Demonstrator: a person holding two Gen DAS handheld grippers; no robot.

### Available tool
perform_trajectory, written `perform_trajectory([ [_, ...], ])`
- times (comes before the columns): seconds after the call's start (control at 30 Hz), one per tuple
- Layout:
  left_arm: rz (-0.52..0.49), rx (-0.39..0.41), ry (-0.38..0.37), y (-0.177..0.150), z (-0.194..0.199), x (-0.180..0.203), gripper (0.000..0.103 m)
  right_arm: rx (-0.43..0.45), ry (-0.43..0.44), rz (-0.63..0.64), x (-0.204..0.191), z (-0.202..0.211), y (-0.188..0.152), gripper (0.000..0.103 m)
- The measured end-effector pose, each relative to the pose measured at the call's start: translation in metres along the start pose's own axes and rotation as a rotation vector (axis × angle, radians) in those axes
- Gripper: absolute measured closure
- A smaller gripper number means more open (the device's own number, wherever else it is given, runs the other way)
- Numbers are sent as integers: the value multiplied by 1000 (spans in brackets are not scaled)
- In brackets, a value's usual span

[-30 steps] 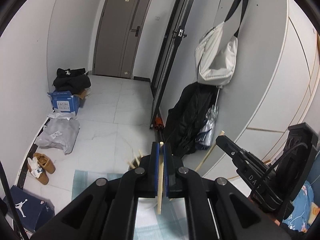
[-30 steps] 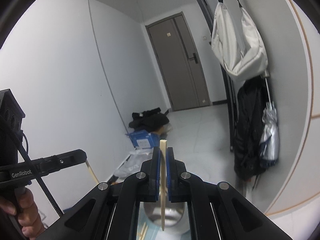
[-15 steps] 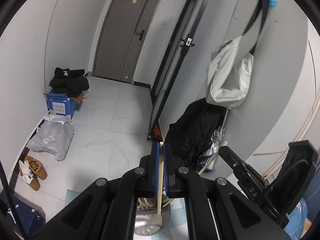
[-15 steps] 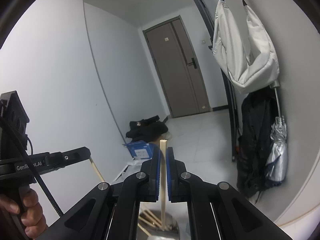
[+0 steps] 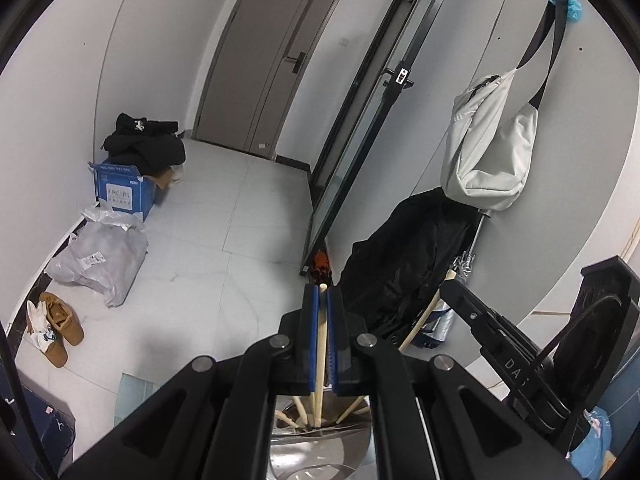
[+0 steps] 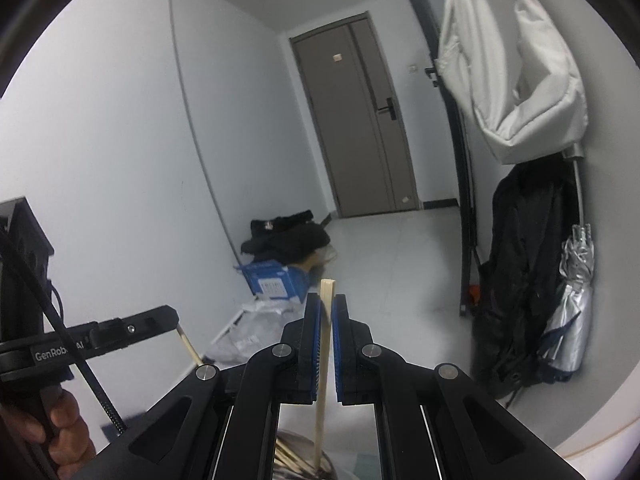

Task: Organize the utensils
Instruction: 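Lower both chopsticks into the white holder and open both tools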

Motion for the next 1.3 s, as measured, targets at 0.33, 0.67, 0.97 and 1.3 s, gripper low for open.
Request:
perform_trajectory([
  [0.33, -19, -26, -2, -16, -5, -1, 102, -74, 19, 131, -16, -11, -33, 99],
  [0.67, -29, -67, -19, -32, -2, 4, 102, -125, 1, 236, -21, -11, -70, 100],
  [0.97, -50, -98, -30, -40, -2, 6, 102, -166, 16, 196, -11, -8, -83, 100],
  [1.3, -89, -161, -36, -52, -9, 11, 102, -179, 73, 108, -12, -15, -59, 103],
])
Point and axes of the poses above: each gripper's, at about its wrist camera, not at the fingertips, and z roughly against the way its jaws point, x to its right, y to its top, the point moved 9 cm from there along -z, roughly the way its jaws point, and after that the axes turned 7 degrees about -z, right-handed, at the moved point
